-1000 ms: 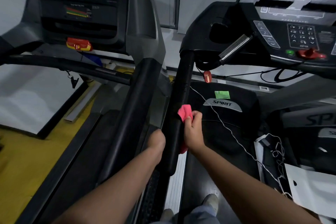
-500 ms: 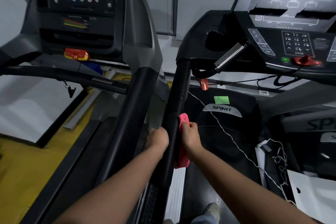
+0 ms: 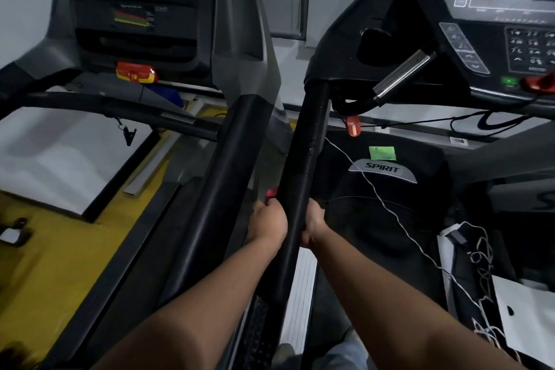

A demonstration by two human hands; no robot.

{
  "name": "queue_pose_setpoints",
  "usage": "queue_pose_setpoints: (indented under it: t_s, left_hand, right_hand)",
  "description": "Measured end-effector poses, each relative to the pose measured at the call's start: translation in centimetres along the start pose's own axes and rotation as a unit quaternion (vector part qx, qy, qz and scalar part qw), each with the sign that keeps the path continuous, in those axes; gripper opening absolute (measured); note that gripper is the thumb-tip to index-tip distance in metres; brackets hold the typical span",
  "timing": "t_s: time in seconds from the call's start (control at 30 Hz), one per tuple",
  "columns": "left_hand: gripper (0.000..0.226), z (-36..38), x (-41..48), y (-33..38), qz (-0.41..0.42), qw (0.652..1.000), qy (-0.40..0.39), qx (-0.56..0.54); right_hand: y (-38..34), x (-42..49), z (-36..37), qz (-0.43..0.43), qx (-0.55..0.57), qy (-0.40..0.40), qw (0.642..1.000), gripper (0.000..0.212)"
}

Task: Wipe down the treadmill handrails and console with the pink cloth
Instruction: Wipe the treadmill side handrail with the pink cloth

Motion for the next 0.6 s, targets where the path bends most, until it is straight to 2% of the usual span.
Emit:
queue_pose_setpoints:
  t_s: [0.2,0.3,0.33,0.4,0.47,0.5,0.53,0.6]
  left_hand:
    - [0.044,0.2,0.2,-0.3,-0.003,1.000,-0.014,-0.010]
    - [0.045,0.1,0.2,-0.3,-0.009,1.000,0.000,-0.007]
    - [0.045,0.1,0.3,-0.4,-0.010,1.000,0.005,-0.007]
    - [0.046,0.1,0.5,-0.7,-0.009,1.000,0.009,-0.017]
    - [0.049,0.2,0.4,-0.8,-0.007,1.000,0.007,-0.025]
    - [0.049,0.2,0.4,-0.8,-0.008,0.999,0.011,-0.030]
    - [0.049,0.1,0.5,-0.9,-0.009,0.999,0.018,-0.028]
    - [0.048,-0.1,0.3,-0.7,-0.004,1.000,0.020,-0.007]
  right_hand:
    - [-0.5,-1.8,-0.8,-0.012,-0.020,0.000,1.000,0.035]
    - [-2.2,-3.5,-1.1,-0.079,-0.015,0.019,0.997,0.020]
    - [-3.1,-4.2,-1.5,-0.111,-0.032,0.043,0.992,0.016]
    - [-4.7,-5.5,-2.5,-0.163,-0.148,0.107,0.970,0.018]
    - [-6.3,-7.0,-2.1,-0.215,-0.294,0.144,0.920,0.018]
    - [-7.1,-7.8,-1.3,-0.244,-0.369,0.159,0.882,0.019]
    - [-7.7,-8.3,-0.3,-0.271,-0.452,0.179,0.831,0.020]
    - [-8.6,-9.1,2.7,-0.311,-0.608,0.209,0.700,0.020]
Point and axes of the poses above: each hand's wrist, its own x-axis towards the middle knuckle, its own z-axis out of the palm, y = z × x, the point moved 10 cm from there along x, towards the middle knuckle, and after that the axes turned 12 degrees about -y, right-handed, at the moved point
